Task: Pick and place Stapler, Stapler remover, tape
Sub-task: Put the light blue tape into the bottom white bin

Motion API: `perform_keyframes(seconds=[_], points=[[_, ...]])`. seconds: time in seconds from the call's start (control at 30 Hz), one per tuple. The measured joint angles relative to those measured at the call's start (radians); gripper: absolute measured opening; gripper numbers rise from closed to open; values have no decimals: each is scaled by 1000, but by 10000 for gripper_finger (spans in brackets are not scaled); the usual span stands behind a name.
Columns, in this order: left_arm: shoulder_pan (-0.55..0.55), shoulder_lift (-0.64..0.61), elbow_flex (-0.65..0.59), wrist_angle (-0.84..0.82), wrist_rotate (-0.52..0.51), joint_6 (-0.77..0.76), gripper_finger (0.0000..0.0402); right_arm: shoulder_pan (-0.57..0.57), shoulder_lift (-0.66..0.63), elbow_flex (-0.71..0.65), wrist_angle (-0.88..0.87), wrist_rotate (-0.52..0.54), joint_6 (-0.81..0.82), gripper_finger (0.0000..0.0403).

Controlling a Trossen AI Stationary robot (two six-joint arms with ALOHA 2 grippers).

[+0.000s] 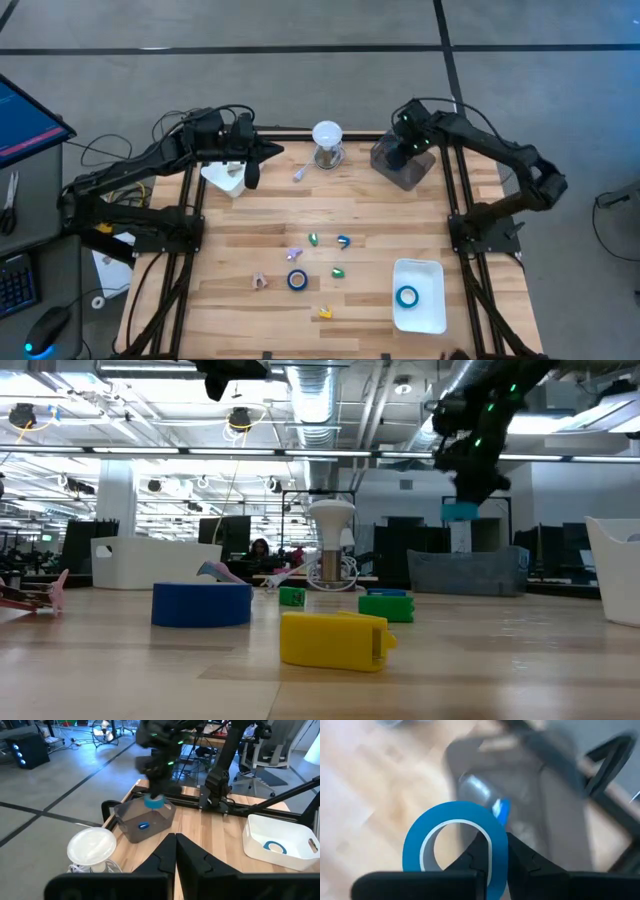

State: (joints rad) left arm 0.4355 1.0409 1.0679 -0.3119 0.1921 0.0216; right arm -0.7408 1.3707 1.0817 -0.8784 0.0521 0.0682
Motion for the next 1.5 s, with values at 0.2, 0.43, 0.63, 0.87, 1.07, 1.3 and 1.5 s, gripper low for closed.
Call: perform_keyframes(seconds=[0.2,0.43,0.63,0.87,1.07,1.3,1.5], points=[[0,0,0,0,0,0,3,198,-177,0,-228,0,233,26],[0,0,0,0,0,0,3,475,-324,0,-372,3,597,26],[0,0,0,7,0,0,3,728,-337,0,-471,20,909,26],[0,0,0,7,0,0,3,1011,-281,-2,-498,25,1245,26],[0,0,0,10,0,0,3,1209,-184,-24,-469,18,1487,26],[0,0,0,19,0,0,3,1366,-59,-24,-326,-10,1663,26],[0,0,0,23,0,0,3,1449,62,-24,-230,-77,1738,26]])
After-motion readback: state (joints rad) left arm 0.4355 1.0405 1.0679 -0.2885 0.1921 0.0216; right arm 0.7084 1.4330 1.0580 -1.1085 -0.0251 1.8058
